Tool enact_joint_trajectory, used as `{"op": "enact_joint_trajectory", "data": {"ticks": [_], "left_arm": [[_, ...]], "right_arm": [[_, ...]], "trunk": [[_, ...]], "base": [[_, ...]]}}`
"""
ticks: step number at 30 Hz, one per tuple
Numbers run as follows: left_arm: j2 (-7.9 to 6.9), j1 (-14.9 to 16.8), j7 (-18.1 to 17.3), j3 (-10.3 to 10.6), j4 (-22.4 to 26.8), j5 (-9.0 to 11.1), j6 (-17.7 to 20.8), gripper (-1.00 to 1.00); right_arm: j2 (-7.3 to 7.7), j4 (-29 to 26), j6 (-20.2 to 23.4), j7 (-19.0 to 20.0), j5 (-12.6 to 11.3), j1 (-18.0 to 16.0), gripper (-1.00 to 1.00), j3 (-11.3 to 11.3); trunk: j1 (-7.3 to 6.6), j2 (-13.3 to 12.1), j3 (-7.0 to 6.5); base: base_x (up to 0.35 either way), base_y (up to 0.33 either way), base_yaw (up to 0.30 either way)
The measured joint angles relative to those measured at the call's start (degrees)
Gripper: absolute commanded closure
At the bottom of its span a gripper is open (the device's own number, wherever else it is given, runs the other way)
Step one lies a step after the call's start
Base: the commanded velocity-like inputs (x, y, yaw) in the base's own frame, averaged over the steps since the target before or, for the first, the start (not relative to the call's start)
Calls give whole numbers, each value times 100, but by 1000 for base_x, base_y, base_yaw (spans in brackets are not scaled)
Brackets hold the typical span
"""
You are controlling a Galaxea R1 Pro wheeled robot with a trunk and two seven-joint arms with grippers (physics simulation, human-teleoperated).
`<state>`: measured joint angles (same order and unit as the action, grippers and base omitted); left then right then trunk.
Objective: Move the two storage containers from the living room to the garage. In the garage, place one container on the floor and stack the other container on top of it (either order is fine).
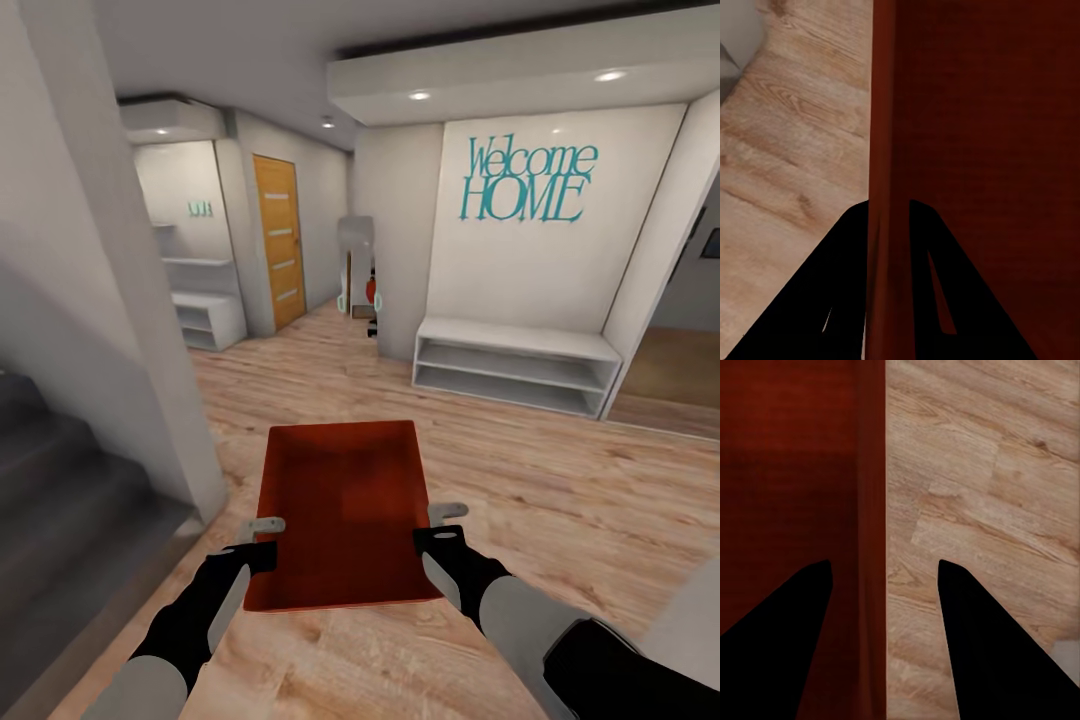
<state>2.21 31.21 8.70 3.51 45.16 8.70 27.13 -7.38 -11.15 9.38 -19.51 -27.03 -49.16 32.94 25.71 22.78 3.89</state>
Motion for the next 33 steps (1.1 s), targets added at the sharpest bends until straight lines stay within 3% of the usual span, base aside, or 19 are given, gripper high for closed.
{"op": "enact_joint_trajectory", "data": {"ticks": [33], "left_arm": [[-7, 1, -15, -1, -18, 13, -22, 100]], "right_arm": [[-5, 0, 0, -16, -9, -3, 100, 18]], "trunk": [[0, 0, 0]], "base": [[322, 0, 0]]}}
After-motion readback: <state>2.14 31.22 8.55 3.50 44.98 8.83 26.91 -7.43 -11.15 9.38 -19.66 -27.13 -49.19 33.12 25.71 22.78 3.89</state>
